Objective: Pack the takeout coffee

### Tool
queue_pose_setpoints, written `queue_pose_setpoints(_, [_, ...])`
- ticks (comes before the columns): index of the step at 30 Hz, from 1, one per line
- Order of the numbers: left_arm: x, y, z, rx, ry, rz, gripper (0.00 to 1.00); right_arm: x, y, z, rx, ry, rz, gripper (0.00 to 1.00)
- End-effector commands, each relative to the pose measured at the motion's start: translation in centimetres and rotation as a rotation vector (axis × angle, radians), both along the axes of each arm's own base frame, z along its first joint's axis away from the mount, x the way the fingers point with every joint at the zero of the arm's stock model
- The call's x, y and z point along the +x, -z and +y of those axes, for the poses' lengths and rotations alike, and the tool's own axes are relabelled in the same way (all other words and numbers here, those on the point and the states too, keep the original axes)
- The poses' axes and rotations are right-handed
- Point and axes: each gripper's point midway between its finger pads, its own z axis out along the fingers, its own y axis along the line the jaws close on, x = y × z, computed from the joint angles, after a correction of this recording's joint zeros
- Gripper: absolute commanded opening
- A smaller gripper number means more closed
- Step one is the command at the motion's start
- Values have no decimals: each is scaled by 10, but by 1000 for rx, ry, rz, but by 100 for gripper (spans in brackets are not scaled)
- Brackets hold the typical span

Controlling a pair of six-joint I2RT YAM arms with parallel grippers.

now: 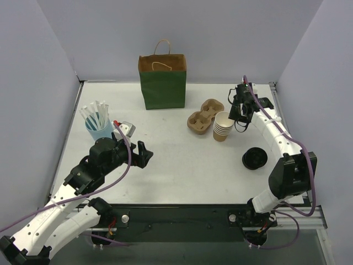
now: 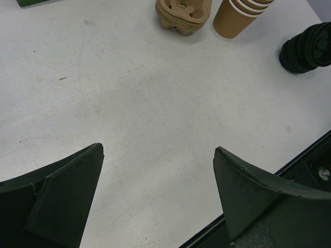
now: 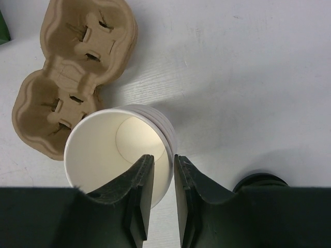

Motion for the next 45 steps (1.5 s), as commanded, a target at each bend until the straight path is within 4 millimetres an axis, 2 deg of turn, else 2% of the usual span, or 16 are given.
queue_pose_setpoints(1, [2,-9,-2,-6,12,-37,97,0,-1,-5,-23,15,15,24])
queue_pose_setpoints(5, [1,-9,-2,-8,14,-38,97,2,1,-5,-20,14,19,25])
queue_pose_setpoints(10, [1,-9,-2,-7,14,-37,97,1,0,-5,-21,14,17,19])
queue_pose_setpoints(21, [1,-10,-2,-10,17,-40,97,1,3,-6,-21,23,36,22])
queue_pose_setpoints(29, [1,-10,-2,-11,15,-39,97,1,2,-7,-24,29,36,17])
queue_pose_setpoints(31, [0,-11,-2,-13,16,-41,97,1,0,-8,-30,34,30,12])
queue_pose_setpoints(37, [0,-10,-2,-13,17,-40,97,1,-12,-9,-28,35,0,5])
queue_pose_setpoints(45, [0,-10,-2,-14,17,-39,97,2,-25,-9,-3,43,-34,4])
